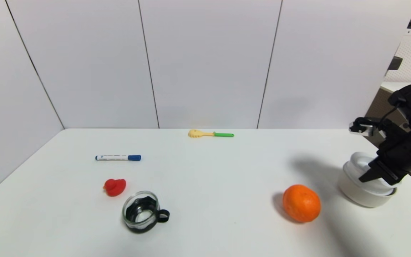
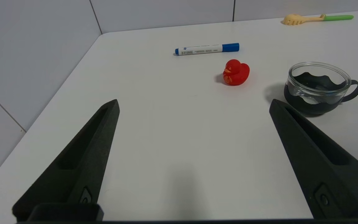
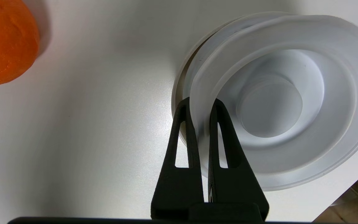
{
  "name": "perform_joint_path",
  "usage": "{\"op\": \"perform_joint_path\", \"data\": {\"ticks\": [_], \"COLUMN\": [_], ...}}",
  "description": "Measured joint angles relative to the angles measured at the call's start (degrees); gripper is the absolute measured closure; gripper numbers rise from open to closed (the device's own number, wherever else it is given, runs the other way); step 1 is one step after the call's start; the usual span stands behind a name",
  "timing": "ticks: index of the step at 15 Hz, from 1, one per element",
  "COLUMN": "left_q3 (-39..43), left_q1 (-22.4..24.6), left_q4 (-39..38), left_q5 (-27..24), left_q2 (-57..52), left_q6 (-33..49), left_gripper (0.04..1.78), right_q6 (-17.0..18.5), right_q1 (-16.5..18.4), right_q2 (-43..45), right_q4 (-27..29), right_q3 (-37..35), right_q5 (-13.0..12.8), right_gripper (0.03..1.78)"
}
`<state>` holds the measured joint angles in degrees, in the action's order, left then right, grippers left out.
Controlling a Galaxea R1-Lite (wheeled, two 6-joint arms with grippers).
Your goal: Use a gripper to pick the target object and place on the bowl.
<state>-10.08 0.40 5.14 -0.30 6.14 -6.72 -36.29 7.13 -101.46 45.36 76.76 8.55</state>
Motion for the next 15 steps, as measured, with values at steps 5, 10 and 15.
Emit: {"op": "perform_joint_path", "data": {"ticks": [5,10,15], "left_q3": [-0.02,-0.02,-0.02], "left_q1": [0.01,0.01,0.01], "left_q4": [0.00,0.00,0.02], "left_q5": [0.00,0.00,0.00], "left_q2": [0.00,0.00,0.00], "left_q6": [0.00,0.02,0.02], "left_gripper": [0.11,0.11,0.11], "right_q6": [-0.06,-0.72,-0.72], "right_q1": [0.17,0.17,0.17], "right_q2": [-0.18,0.13,2.05], "right_q4": [-0.09,-0.09,-0.09], "right_q3": [-0.06,-0.02,1.23], "right_q5": [-0.01,0.00,0.00], "right_gripper": [1.61,0.90,0.51]}}
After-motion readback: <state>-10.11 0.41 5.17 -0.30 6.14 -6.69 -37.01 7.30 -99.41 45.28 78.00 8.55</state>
